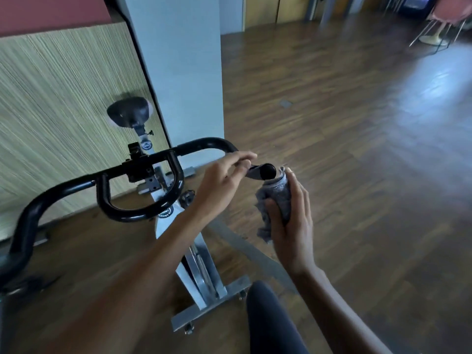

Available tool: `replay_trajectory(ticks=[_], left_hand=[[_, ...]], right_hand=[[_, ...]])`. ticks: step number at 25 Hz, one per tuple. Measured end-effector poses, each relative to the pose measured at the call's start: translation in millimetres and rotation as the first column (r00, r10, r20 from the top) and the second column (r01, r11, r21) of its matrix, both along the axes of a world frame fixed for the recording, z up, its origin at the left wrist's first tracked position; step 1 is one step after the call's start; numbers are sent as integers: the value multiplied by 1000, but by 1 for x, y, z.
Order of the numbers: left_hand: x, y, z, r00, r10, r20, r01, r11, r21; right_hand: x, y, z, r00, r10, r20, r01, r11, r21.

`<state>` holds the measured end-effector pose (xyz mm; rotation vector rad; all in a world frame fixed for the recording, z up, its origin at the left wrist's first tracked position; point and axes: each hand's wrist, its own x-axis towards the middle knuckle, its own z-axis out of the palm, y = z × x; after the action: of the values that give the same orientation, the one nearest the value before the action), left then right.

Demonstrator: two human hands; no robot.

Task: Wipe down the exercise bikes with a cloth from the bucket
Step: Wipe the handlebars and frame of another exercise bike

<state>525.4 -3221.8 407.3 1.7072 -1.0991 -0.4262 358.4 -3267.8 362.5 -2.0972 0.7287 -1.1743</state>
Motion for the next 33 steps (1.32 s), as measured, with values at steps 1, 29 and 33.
replay_trajectory(ticks=[1,29,33], left_hand=[[0,-4,-9,1000,-30,-5,29,999,-39],[24,-35,-71,921,-70,384,278,807,-521],[38,-41,-87,905,-39,423,300,763,-572]], right_hand=[[14,-4,-20,997,9,83,-3,998,-65],[222,-120,-87,389,364,847,674,514,-530],[239,-126,-101,364,400,841,644,544,-538]])
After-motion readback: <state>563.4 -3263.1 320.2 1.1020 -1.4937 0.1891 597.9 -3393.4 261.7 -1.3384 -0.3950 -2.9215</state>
